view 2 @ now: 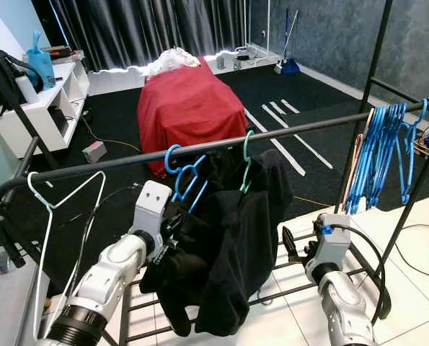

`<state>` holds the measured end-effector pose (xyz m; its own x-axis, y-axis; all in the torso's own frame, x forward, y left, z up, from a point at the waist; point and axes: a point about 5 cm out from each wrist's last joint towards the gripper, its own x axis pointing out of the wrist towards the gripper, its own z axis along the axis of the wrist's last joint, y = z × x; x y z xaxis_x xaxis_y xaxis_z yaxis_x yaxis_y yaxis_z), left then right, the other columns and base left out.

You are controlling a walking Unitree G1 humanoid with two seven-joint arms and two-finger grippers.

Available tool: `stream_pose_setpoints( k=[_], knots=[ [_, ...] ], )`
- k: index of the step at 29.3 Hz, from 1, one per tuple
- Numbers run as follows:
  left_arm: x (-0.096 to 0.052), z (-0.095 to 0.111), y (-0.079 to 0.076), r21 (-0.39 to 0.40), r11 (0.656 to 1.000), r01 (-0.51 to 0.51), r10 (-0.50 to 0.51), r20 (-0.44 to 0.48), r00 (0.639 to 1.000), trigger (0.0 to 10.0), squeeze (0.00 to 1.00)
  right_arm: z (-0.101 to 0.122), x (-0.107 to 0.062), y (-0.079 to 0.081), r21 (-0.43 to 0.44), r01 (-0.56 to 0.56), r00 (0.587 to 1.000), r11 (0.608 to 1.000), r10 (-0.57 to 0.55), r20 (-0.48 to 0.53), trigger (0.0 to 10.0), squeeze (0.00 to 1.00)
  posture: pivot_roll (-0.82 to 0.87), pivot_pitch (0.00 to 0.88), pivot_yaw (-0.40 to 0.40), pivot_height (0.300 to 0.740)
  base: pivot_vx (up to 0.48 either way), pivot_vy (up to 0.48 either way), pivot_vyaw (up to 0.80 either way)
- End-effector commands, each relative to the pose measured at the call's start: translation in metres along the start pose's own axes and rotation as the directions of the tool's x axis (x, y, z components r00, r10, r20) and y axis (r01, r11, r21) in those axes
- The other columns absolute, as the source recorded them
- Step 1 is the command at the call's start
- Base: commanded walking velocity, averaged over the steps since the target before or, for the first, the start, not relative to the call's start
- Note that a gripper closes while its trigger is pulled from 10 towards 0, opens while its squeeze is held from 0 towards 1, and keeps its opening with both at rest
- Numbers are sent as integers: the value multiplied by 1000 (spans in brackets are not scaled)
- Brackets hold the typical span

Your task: Hang hanger

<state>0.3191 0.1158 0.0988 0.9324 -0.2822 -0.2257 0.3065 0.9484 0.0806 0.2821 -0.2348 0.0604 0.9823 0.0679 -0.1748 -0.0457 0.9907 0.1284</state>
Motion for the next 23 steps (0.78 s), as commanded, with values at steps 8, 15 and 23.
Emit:
stream_pose_setpoints(
  k=[8,15,23],
  knots=[
    [-5,-25,21,9,999,-54,54,-81,995,0,0,2,1,3,10,-8,1000,1000,8,3,10000,0,-231,0,47,740,0,0,0],
    [-26,-10,45,-103,990,-97,105,74,992,0,0,2,2,2,9,-10,1000,1000,10,2,10000,0,-202,0,33,740,0,0,0],
    [-80,-42,29,-252,953,-166,199,111,974,0,0,1,2,0,6,-27,1000,1000,27,-14,10000,0,-171,0,3,740,0,0,0]
  ],
)
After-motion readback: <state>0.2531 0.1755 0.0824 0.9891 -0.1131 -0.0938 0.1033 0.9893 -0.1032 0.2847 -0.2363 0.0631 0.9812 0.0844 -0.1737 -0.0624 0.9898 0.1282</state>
